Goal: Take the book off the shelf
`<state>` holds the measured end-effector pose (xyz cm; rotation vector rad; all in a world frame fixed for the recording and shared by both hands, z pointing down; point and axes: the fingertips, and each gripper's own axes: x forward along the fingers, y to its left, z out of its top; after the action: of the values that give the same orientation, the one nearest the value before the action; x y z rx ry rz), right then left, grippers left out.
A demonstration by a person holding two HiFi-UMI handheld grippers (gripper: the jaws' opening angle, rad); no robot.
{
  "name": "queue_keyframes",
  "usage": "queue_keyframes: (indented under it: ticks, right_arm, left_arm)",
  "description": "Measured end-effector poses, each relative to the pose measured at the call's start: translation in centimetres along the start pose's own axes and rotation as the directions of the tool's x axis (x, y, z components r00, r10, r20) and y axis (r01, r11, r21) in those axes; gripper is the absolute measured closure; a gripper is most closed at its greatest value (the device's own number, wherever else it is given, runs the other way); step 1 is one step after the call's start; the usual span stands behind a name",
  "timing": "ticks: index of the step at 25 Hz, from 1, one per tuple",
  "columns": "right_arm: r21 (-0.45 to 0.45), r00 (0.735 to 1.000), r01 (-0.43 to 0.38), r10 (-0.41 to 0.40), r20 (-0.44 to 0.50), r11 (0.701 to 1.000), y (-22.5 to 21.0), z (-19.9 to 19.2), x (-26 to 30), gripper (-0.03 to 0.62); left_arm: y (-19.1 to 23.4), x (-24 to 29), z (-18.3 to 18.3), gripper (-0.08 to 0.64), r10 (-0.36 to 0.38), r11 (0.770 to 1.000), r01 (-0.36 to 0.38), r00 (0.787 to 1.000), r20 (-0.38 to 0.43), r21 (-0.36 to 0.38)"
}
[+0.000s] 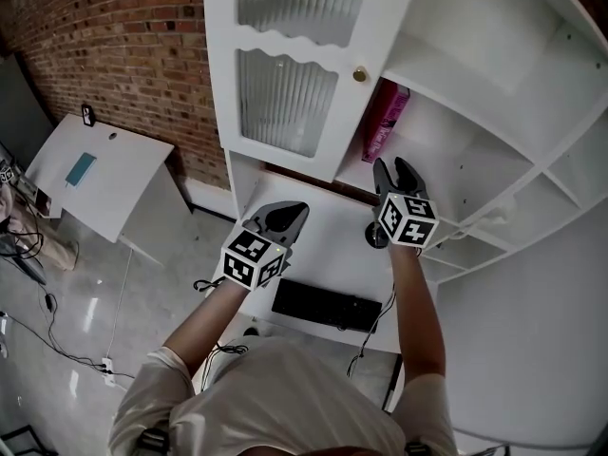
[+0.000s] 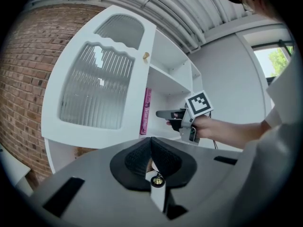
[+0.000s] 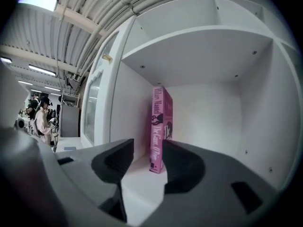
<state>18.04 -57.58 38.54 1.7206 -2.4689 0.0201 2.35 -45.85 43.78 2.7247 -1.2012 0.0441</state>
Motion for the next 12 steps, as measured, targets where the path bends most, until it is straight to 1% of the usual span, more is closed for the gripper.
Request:
queue_keyframes:
  ticks: [8, 12]
  right_arm:
    - [0.015, 0.998, 0.031, -0.03, -0.056, 0.999, -0.9, 0.0, 5.2, 0.39]
    - [0.032, 0.994, 0.067, -0.064, -0.084, 0.997, -1.8, 0.1, 7.6, 0.387]
  left_arm:
    - [1.2, 0.2, 0.4, 0.565, -0.003, 1.0, 0.003, 1.0, 0.003, -0.017]
    - [1.1, 0.0, 0.6, 0.565, -0.016, 1.0, 0.016, 1.0, 0.004, -0.02]
